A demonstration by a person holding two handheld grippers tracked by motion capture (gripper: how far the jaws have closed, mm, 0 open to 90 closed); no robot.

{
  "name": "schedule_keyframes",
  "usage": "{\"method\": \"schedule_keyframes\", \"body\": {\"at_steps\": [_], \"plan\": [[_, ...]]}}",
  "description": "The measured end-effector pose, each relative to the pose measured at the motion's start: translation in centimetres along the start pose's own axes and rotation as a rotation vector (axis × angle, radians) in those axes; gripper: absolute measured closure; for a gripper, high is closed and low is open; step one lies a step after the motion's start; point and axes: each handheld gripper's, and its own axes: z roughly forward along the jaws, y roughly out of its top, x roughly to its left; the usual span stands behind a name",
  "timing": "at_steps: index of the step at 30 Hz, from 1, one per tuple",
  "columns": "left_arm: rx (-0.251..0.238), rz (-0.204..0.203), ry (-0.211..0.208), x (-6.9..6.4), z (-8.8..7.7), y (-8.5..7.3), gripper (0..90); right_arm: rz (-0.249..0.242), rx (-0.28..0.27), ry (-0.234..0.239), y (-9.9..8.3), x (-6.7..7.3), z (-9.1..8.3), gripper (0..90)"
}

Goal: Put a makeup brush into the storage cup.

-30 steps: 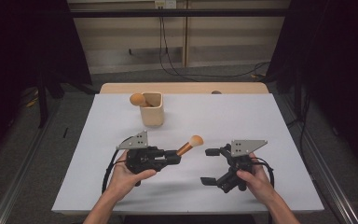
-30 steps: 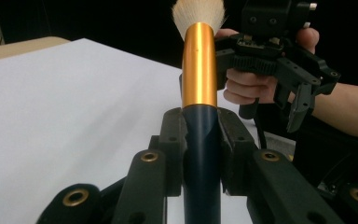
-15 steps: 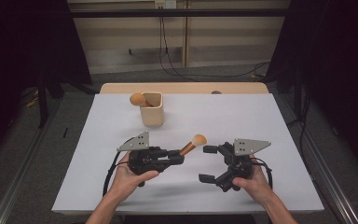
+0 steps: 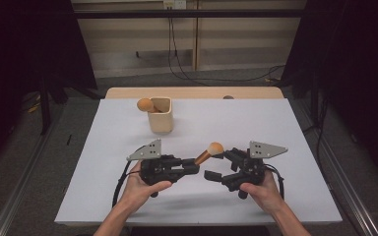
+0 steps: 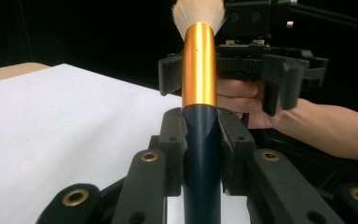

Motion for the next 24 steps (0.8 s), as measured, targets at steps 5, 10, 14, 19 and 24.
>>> {"method": "schedule_keyframes", "body": {"at_steps": [5,10,14,19,24], "plan": [[-0.007,0.002,-0.006,-0.05,0.13,-0.06,74.2,0.011,-0.018,-0.01,0.03,-0.07,0.02,29.7],[-0.014,-0.006,-0.021,-0.05,0.41,-0.15,74.2,0.012,-0.027,-0.013,-0.06,-0.1,0.17,36.7],[-0.015,-0.004,-0.027,-0.1,0.48,-0.18,74.2,0.019,-0.035,-0.017,-0.09,-0.17,0.28,42.2],[-0.017,-0.003,-0.032,-0.1,0.57,-0.21,74.2,0.02,-0.035,-0.021,-0.14,-0.18,0.34,46.8],[-0.012,-0.001,-0.04,-0.14,0.66,-0.25,74.2,0.027,-0.034,-0.014,-0.19,-0.21,0.52,50.9]]}}
